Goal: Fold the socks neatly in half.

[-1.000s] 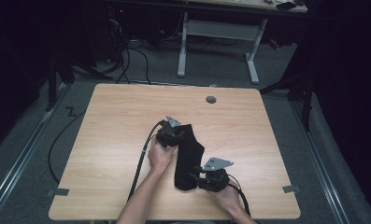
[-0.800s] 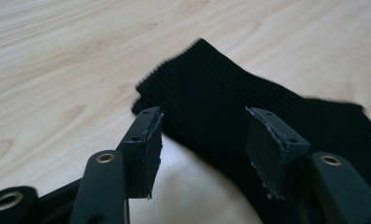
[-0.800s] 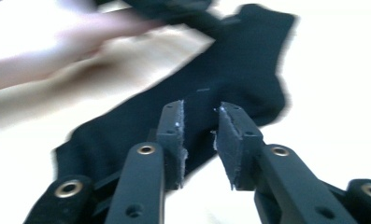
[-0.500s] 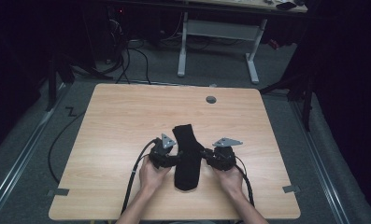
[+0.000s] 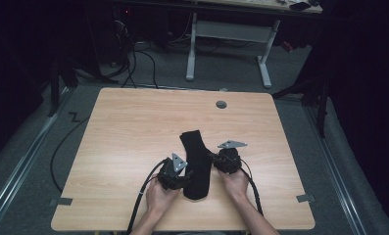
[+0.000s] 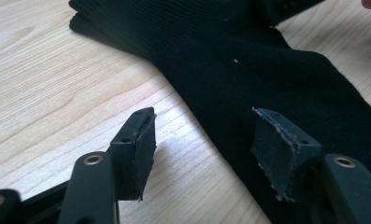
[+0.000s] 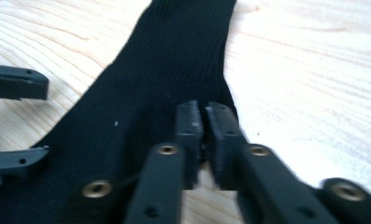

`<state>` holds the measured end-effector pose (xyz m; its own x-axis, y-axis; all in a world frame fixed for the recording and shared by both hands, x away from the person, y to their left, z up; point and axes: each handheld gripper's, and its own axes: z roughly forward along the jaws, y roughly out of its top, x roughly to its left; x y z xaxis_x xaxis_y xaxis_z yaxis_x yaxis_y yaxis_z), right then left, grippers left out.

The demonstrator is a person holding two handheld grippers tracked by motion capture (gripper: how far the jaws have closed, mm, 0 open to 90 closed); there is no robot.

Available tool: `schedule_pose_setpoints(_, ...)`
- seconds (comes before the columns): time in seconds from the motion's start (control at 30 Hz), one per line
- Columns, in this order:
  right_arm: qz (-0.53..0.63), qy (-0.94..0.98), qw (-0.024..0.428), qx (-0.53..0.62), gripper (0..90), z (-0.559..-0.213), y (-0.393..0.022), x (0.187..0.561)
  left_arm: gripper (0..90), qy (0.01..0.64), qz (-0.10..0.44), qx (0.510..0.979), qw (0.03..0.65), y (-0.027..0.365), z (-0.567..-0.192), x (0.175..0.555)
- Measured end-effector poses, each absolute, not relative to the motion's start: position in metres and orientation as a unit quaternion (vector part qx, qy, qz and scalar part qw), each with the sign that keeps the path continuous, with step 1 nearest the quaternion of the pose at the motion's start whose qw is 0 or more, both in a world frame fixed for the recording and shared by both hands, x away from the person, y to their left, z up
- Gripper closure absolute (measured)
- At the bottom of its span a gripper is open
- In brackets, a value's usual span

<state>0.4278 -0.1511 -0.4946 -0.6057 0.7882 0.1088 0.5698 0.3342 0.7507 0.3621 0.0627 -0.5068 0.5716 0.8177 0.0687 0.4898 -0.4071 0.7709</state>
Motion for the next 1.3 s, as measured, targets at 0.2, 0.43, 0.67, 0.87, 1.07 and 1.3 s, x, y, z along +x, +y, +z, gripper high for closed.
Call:
schedule_pose_setpoints(0.2,0.39,0.809,0.158,0.41,88.6,-0.482,-0.152,0.429,40.1,0.404,0.224,0.807,0.367,0.063,-0.508,0.362)
schedule_pose_setpoints(0.43,0.338,0.826,0.176,0.416,87.7,-0.493,-0.152,0.441,40.1,0.397,0.225,0.81,0.368,0.058,-0.508,0.361)
schedule_pose_setpoints(0.67,0.363,0.817,0.191,0.406,71.1,-0.483,-0.156,0.435,41.0,0.404,0.218,0.802,0.382,0.058,-0.506,0.367)
schedule_pose_setpoints(0.87,0.375,0.836,0.184,0.356,73.1,-0.482,-0.144,0.423,42.9,0.417,0.209,0.796,0.386,0.054,-0.502,0.386)
schedule_pose_setpoints(1.07,0.357,0.848,0.173,0.351,71.0,-0.496,-0.139,0.421,46.3,0.435,0.197,0.788,0.389,0.05,-0.498,0.409)
schedule_pose_setpoints(1.3,0.358,0.853,0.181,0.335,69.7,-0.502,-0.138,0.417,46.9,0.454,0.217,0.784,0.364,0.049,-0.494,0.433)
